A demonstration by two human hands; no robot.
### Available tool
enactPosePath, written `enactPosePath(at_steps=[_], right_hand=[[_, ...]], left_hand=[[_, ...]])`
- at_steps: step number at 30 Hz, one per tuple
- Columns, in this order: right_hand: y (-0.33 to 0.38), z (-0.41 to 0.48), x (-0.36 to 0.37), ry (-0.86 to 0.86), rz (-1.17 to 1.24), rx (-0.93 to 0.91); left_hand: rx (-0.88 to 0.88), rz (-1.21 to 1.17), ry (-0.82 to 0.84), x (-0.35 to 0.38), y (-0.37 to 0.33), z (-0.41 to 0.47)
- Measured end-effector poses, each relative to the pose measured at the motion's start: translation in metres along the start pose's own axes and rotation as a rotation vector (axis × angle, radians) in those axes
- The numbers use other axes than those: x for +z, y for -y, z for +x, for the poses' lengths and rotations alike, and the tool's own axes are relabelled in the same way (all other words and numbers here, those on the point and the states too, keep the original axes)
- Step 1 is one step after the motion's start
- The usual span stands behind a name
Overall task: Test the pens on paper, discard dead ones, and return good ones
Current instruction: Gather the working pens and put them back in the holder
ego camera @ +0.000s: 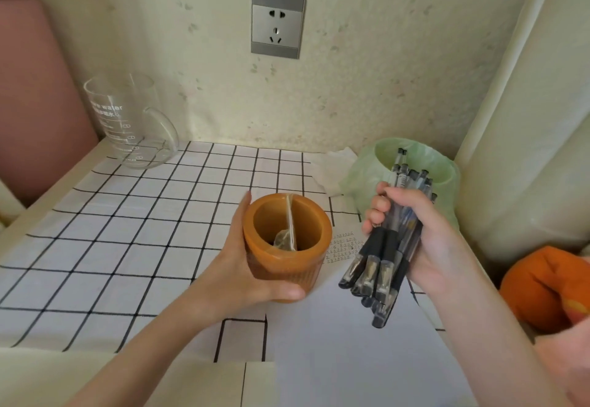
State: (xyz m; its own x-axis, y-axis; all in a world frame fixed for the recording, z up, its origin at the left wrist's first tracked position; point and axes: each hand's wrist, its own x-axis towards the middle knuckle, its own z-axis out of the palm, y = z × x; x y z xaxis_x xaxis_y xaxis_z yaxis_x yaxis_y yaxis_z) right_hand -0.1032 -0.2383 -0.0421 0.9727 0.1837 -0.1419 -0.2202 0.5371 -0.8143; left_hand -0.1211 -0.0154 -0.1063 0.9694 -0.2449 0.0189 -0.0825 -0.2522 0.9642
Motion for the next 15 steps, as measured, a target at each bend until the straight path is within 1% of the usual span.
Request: enactPosePath(at_steps=[1,2,4,5,6,8,10,12,13,15], right_hand=[[0.002,-0.001,0.004,0.016,-0.002,-0.002],[0.003,-0.002,0.010,0.034,-0.007,-0.002],[0.003,-0.003,0.023,0.075,-0.008,0.008],[0.002,-0.002,0.031,0.100,-0.009,0.016],[0.002,-0.002,0.040,0.131,-0.017,0.022],[0.002,0.000,0.059,0.207,-0.068,0.029],[0.002,0.002,0.078,0.268,-0.134,0.026],[0.000,0.003,0.095,0.282,-0.208,0.025],[-0.001,0.003,0.100,0.275,-0.257,0.022],[-0.003,0.003,0.105,0.237,-0.389,-0.002]], left_hand=[[-0.016,0.001,-0.022,-0.006,-0.007,0.000],[0.014,0.000,-0.073,-0.011,-0.015,-0.001],[0.132,-0.029,-0.187,-0.019,-0.032,-0.003],[0.165,-0.076,-0.210,-0.020,-0.043,-0.007],[0.169,-0.144,-0.199,-0.019,-0.054,-0.011],[0.114,-0.253,-0.098,-0.013,-0.073,-0.019],[0.033,-0.274,0.085,-0.009,-0.083,-0.022],[-0.079,-0.334,0.271,-0.009,-0.089,-0.021],[-0.127,-0.376,0.316,-0.010,-0.091,-0.021],[-0.177,-0.399,0.343,-0.011,-0.093,-0.019]])
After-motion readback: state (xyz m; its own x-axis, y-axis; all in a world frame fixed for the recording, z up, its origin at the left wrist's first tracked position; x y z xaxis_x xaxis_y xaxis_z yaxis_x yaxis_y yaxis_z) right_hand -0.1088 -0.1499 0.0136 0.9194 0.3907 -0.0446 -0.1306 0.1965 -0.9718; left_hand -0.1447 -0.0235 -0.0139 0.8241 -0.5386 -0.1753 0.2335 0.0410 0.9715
